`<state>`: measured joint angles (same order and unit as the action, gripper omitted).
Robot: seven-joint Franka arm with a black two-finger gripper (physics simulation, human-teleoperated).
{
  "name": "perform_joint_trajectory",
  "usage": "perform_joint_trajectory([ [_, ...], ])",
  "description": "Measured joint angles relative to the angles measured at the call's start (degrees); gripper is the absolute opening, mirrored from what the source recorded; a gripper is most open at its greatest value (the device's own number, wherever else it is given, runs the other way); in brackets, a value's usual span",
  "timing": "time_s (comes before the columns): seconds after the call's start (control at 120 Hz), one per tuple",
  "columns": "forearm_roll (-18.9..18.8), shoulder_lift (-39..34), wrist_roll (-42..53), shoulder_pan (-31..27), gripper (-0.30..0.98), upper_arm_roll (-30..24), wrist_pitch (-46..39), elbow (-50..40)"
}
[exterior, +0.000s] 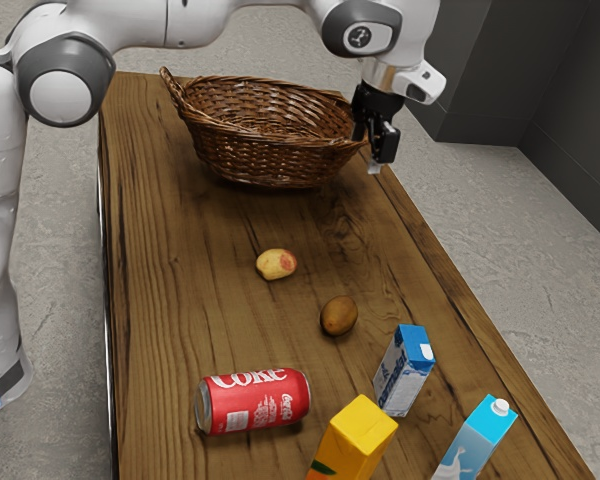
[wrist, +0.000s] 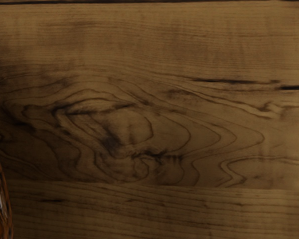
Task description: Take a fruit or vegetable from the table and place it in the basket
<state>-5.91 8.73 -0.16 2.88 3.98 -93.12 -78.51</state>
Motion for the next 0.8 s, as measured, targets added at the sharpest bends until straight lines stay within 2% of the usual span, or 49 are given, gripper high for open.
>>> perform_joint_trajectory([
  [0.183, -1.4, -0.3, -0.4, 0.4, 0.69, -0.1, 0.7, 1.6],
  [0.317, -0.4, 2.3, -0.7, 2.8, 0.69, 0.0, 1.4, 1.4],
  [0.433, 3.2, 3.5, -2.2, 2.3, 0.69, 0.4, 1.8, 1.3],
  [0.55, 5.2, 3.2, -6.4, 2.9, 0.69, 0.2, 3.1, 1.2],
  [0.692, 13.5, 1.1, -16.8, 4.7, 0.69, 0.8, 6.9, -2.0],
  [0.8, 16.1, -1.5, -24.8, 6.0, 0.69, 1.5, 7.3, -6.1],
])
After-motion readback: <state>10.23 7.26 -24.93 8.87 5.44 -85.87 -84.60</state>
